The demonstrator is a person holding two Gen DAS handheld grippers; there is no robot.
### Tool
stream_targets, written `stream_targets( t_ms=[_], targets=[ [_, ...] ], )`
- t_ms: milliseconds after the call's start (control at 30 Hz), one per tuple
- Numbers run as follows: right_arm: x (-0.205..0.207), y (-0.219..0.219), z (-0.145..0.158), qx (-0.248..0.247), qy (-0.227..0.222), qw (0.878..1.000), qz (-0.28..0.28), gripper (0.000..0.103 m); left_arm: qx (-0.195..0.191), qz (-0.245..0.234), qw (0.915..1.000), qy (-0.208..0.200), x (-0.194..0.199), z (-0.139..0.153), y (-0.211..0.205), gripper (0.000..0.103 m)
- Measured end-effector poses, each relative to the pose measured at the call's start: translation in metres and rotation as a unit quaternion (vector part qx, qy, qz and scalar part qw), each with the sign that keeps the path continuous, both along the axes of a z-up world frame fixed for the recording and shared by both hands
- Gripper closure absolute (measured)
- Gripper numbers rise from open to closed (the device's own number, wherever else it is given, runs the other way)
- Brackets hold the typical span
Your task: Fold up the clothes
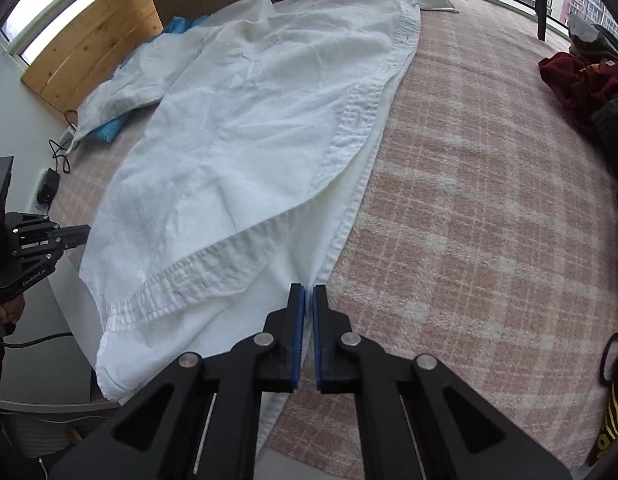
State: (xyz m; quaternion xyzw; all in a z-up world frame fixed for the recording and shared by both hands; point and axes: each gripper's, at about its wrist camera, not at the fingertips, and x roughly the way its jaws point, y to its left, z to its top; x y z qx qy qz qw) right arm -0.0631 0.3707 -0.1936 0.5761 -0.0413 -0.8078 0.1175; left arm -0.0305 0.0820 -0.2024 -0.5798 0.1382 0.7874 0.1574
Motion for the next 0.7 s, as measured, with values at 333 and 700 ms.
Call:
stream_targets(
  t_ms=[333, 700],
  targets=[
    [0.026, -0.069, 0.011, -0.013, 0.007, 0.995, 0.099, 0.095, 0.037, -0.071, 0.9964, 0.026, 0.013, 0.03, 0.046, 0.099],
    [0.097, -0.013, 0.021, -0.029, -0.021, 0.999, 0.031, 0.095, 0.093, -0.162, 0.9821, -0.026, 0.012, 0.017, 0.107, 0.077]
  ],
)
